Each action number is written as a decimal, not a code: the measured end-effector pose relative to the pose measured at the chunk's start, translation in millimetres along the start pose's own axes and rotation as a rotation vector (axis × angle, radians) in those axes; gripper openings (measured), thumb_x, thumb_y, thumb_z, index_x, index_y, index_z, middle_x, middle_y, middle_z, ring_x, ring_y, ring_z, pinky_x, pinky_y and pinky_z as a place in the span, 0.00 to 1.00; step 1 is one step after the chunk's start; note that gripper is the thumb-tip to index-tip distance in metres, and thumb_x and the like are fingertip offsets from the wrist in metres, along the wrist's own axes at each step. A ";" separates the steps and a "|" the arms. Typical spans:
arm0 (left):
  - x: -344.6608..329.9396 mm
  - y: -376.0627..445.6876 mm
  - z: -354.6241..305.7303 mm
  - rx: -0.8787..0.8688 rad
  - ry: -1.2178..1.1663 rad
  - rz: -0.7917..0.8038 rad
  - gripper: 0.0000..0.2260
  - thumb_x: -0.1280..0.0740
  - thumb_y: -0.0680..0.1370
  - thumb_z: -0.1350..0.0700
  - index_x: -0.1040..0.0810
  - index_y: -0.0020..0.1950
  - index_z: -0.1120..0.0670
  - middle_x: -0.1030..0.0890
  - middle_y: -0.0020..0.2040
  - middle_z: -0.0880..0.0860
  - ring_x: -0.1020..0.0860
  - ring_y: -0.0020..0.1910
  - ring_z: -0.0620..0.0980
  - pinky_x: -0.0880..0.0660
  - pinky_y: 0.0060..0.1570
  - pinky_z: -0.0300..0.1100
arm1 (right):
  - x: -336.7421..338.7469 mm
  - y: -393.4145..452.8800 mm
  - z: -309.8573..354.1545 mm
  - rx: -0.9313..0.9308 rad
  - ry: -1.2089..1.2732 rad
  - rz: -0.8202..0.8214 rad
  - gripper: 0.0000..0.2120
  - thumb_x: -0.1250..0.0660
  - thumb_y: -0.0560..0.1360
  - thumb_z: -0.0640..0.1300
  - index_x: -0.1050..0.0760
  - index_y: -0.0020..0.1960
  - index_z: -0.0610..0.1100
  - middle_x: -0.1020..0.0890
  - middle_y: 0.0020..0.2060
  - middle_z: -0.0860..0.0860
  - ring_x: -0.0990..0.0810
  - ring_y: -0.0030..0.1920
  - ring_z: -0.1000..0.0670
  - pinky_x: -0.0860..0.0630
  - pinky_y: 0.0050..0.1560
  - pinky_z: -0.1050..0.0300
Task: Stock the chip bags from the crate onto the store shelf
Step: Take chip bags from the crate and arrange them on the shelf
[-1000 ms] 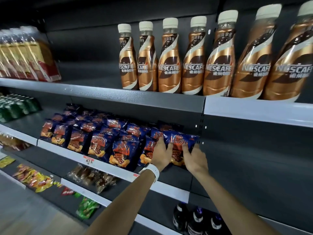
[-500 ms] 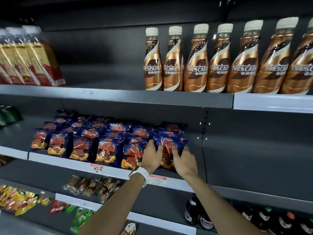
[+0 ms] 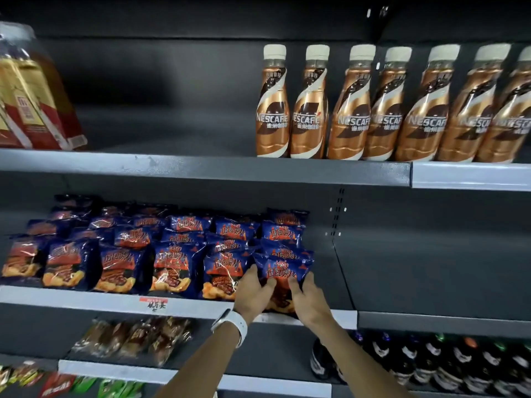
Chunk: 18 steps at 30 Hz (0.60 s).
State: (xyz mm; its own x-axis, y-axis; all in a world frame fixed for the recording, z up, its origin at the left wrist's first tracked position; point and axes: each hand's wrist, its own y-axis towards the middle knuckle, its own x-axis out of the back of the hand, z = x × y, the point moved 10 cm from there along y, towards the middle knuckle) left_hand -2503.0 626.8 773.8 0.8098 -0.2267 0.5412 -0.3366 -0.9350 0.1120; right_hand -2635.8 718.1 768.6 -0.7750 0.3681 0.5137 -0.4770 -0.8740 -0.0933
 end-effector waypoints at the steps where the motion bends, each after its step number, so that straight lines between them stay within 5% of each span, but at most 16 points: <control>1: -0.5 2.2 0.4 0.012 0.001 -0.005 0.07 0.33 0.77 0.54 0.27 0.52 0.55 0.20 0.48 0.51 0.23 0.47 0.51 0.26 0.52 0.45 | -0.1 2.2 0.4 -0.008 0.009 0.003 0.15 0.48 0.84 0.54 0.37 0.65 0.46 0.23 0.55 0.48 0.27 0.50 0.49 0.33 0.53 0.58; 4: -2.3 7.9 1.6 0.031 0.020 -0.010 0.08 0.34 0.77 0.52 0.27 0.51 0.55 0.20 0.47 0.51 0.22 0.47 0.52 0.24 0.52 0.47 | -2.6 10.7 0.1 -0.043 0.006 0.031 0.18 0.49 0.85 0.55 0.38 0.69 0.46 0.25 0.54 0.48 0.27 0.51 0.48 0.34 0.54 0.57; 9: -2.6 9.7 0.2 -0.003 0.029 -0.027 0.08 0.33 0.77 0.53 0.28 0.50 0.55 0.21 0.46 0.52 0.22 0.46 0.52 0.26 0.48 0.43 | -6.4 19.9 -1.6 -0.051 0.029 0.055 0.19 0.49 0.85 0.55 0.39 0.73 0.49 0.25 0.66 0.46 0.26 0.66 0.44 0.34 0.58 0.56; 13: 1.2 6.4 -1.6 -0.028 0.051 -0.061 0.09 0.31 0.76 0.54 0.29 0.49 0.55 0.24 0.47 0.51 0.24 0.45 0.51 0.31 0.45 0.40 | -4.5 22.1 -3.4 -0.035 0.040 0.041 0.19 0.47 0.84 0.56 0.37 0.73 0.51 0.25 0.68 0.47 0.26 0.67 0.45 0.33 0.65 0.54; 18: 9.4 -1.4 -3.7 -0.013 0.085 -0.111 0.09 0.30 0.75 0.53 0.27 0.47 0.55 0.22 0.44 0.51 0.22 0.43 0.52 0.25 0.45 0.44 | 1.2 17.4 -1.7 0.006 0.005 -0.051 0.21 0.45 0.83 0.55 0.34 0.74 0.49 0.27 0.67 0.47 0.29 0.69 0.45 0.35 0.69 0.52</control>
State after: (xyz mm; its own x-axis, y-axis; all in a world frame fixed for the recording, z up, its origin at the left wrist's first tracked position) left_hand -2496.8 627.0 781.8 0.7989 -0.0977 0.5935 -0.2537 -0.9494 0.1852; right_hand -2645.8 703.9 766.1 -0.7519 0.4141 0.5130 -0.5136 -0.8557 -0.0622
